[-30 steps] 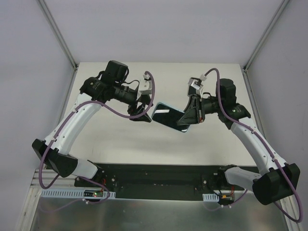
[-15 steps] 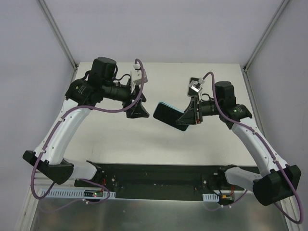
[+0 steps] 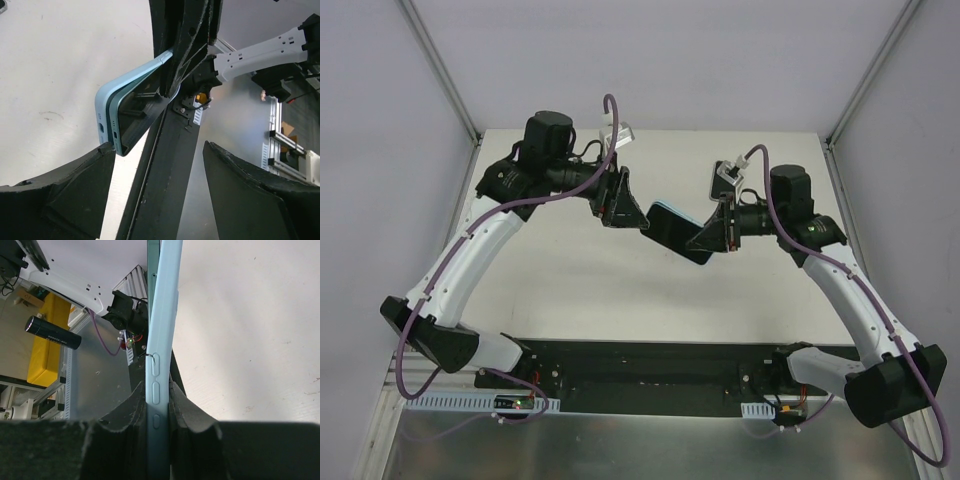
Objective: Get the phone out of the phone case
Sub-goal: Remove the phone case from the phone.
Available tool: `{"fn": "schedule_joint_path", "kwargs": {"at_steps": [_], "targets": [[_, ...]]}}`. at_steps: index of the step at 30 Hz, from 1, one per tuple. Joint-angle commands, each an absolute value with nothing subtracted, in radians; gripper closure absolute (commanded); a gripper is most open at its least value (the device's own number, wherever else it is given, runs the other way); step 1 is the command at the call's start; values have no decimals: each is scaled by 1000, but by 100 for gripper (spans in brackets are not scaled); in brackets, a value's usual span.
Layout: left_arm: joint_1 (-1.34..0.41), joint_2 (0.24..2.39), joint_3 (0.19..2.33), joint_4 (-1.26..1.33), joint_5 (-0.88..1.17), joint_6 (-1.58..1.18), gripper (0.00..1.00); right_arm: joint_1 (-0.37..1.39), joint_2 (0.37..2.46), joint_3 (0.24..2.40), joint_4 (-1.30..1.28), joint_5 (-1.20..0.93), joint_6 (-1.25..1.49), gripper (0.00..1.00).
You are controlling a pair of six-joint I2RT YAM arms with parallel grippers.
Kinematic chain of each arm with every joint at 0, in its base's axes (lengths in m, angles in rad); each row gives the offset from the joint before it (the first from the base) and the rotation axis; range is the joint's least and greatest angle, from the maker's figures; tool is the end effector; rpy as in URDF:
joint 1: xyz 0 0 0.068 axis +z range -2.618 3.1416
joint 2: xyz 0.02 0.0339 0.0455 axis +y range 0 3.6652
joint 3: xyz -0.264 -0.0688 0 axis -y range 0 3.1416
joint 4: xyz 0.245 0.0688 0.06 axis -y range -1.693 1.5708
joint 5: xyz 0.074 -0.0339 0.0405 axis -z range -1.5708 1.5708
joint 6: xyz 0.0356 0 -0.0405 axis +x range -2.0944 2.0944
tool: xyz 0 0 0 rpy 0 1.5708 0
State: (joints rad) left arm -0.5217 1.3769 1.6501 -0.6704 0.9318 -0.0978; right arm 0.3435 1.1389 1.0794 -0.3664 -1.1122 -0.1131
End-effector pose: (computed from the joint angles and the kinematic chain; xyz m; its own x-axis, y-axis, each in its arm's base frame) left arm 0.2256 -0.1627 0.4596 -0.4255 0.1774 -0.8874 0.9017 0.1663 -0.3991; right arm 0.2146 0.1107 0.3615 -0.2829 -0.1543 -0.9467 -0.9560 0.1252 0.2653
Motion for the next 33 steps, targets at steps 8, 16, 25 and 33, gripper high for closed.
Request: {"fn": "schedule_joint_path", "kwargs": {"at_steps": [8, 16, 25, 33], "targets": [[-512, 1381, 1608, -572, 971, -209, 29, 325, 1100, 1112, -235, -1190, -49, 100], [-512, 1391, 1579, -552, 1006, -229, 31, 325, 1101, 1108, -221, -1193, -37, 100], [-514, 1397, 1557, -512, 1046, -262, 33, 321, 1103, 1101, -199, -1196, -18, 100], [-523, 1410, 1539, -482, 1054, -284, 33, 321, 1106, 1097, -169, -1204, -2, 100]]}}
